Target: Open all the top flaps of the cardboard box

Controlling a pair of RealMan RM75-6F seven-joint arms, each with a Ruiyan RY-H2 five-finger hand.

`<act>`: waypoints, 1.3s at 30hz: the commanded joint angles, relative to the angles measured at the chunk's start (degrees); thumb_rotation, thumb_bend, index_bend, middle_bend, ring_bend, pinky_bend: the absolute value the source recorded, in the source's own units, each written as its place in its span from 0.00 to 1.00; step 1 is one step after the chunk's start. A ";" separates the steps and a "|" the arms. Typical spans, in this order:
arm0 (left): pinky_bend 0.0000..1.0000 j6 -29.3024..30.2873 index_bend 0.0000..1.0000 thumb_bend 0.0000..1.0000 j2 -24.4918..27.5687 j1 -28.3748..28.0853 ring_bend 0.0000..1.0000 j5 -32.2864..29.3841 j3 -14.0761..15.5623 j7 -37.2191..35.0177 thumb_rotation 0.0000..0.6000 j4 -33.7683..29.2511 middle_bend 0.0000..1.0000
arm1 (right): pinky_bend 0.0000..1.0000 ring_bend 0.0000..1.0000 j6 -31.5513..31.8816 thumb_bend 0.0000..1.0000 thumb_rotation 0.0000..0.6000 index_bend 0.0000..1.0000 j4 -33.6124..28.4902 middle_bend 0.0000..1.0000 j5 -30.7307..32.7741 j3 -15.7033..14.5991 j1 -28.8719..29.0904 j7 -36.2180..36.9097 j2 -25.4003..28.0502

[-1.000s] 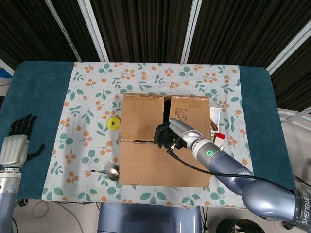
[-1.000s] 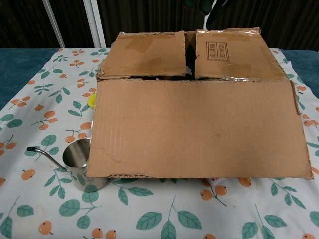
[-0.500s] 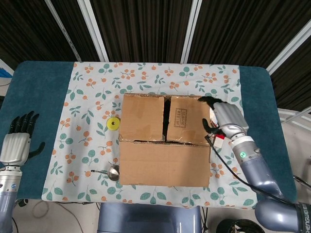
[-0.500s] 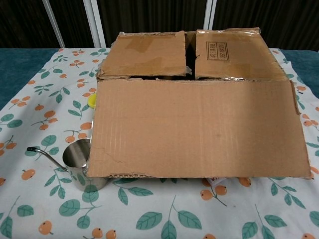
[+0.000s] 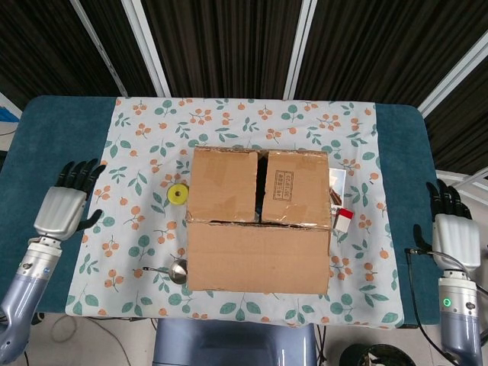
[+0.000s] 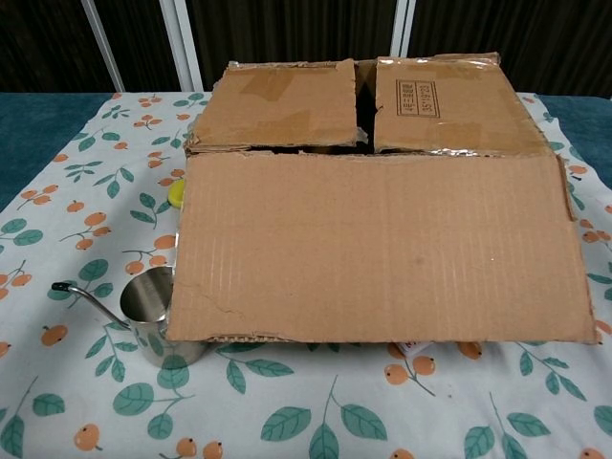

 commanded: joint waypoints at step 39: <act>0.24 -45.71 0.15 0.74 -14.07 -54.32 0.16 -11.35 -4.09 13.31 1.00 12.35 0.25 | 0.23 0.01 -8.34 0.53 1.00 0.01 9.71 0.00 -6.01 9.15 -8.79 13.09 -5.92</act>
